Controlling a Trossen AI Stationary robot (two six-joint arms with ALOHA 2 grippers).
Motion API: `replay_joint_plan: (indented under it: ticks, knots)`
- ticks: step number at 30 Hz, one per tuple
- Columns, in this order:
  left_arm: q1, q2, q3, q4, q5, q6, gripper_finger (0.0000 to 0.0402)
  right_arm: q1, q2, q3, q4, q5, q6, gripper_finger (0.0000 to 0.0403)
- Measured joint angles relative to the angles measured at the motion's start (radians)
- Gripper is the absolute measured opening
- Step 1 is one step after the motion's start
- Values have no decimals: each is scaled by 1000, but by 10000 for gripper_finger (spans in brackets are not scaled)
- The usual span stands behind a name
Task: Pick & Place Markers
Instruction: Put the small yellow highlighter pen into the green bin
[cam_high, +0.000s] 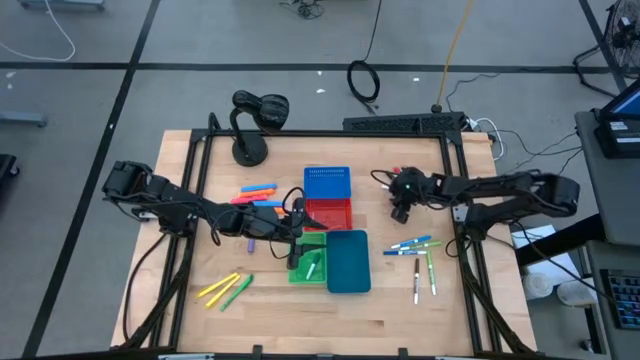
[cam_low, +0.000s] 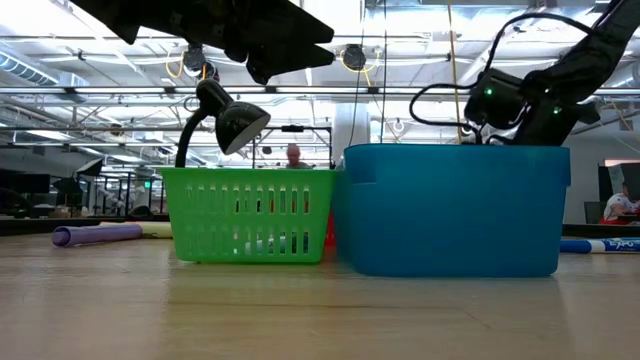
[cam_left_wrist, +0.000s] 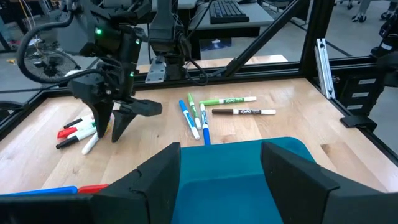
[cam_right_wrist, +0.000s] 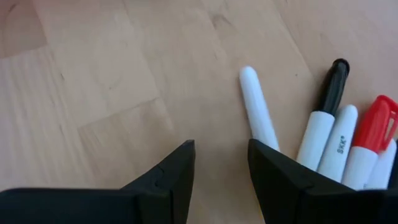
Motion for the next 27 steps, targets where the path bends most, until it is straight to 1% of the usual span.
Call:
replay_joint_plan:
  ticks: [6, 11, 15, 19, 26, 27]
  knots:
    - [0, 0, 0, 0, 0, -1, 228, 0, 46, 3, 5, -5, 35, 138]
    - [0, 0, 0, -2, 0, -2, 228, -2, 47, 3, 6, -84, 80, 122]
    - [0, 0, 0, -4, 0, -2, 228, -2, 47, 2, 2, -84, 74, 112]
    - [0, 0, 0, -4, 0, -2, 228, 0, 46, 1, -5, -58, 53, 111]
    - [0, 0, 0, -5, 0, 0, 228, 0, -37, -5, -28, -57, 52, 118]
    - [0, 0, 0, -5, 0, 0, 228, 0, -52, -5, -28, -43, 48, 119]
